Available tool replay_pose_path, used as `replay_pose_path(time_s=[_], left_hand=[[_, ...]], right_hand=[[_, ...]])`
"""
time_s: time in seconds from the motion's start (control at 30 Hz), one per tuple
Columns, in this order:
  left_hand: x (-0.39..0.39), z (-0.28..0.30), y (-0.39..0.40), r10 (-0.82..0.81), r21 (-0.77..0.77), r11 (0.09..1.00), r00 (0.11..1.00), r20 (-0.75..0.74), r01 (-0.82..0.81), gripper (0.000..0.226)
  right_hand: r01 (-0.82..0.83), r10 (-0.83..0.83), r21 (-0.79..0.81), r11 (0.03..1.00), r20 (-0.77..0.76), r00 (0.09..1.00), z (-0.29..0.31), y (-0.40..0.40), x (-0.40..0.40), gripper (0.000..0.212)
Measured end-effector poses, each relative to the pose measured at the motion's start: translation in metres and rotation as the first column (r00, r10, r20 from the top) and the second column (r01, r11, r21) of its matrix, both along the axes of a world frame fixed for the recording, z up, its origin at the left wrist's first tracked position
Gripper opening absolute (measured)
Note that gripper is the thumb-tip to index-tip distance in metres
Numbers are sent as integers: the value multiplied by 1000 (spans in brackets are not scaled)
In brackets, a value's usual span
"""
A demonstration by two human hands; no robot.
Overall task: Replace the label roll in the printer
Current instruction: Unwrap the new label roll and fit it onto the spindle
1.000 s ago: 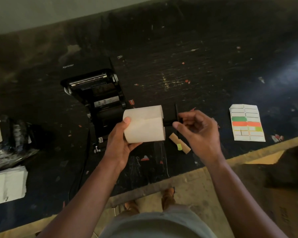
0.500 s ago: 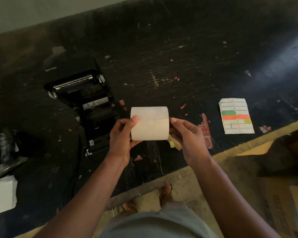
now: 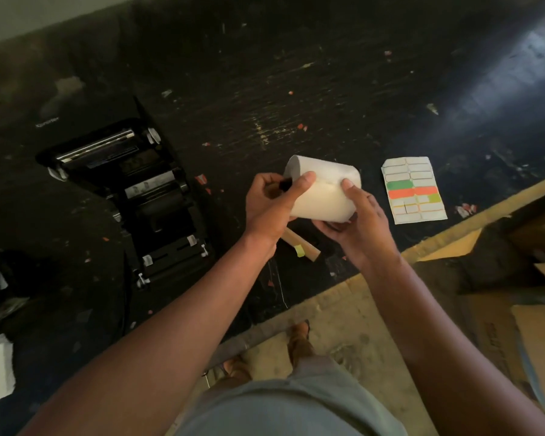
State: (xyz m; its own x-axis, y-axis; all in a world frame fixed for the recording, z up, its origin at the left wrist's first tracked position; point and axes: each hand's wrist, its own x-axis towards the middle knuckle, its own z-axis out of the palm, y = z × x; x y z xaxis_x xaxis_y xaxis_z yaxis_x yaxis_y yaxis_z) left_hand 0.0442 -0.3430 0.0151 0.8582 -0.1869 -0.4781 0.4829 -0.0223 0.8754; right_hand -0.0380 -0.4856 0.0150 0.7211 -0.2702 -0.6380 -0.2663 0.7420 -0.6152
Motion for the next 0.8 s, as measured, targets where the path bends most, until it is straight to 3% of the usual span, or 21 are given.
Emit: replay_pose_path(time_s=[0.13,0.33,0.5,0.63,0.8], left_hand=[[4,1,-19,-126,36,992,990,62,124,51],[2,-2,-43,-183,63,982,979,95,177,50],[0,-8,-47,-162,-22,986,986,25,163,43],[2,-15,-45,-210,-7,978,978,5,210,47],[20,-23,-36,-373,-80,924,928,9,373,41]], right_hand=[[52,-52,5,999,11,999,-4,-19,-6,53],[116,-117,22,993,7,993,-7,-39,-9,55],[69,-69,-2,998,-4,998,-14,-50,-14,33],[57,-57,-27,998,20,998,-18,-50,-18,20],[151,-154,45,988,72,985,-25,-56,-25,46]])
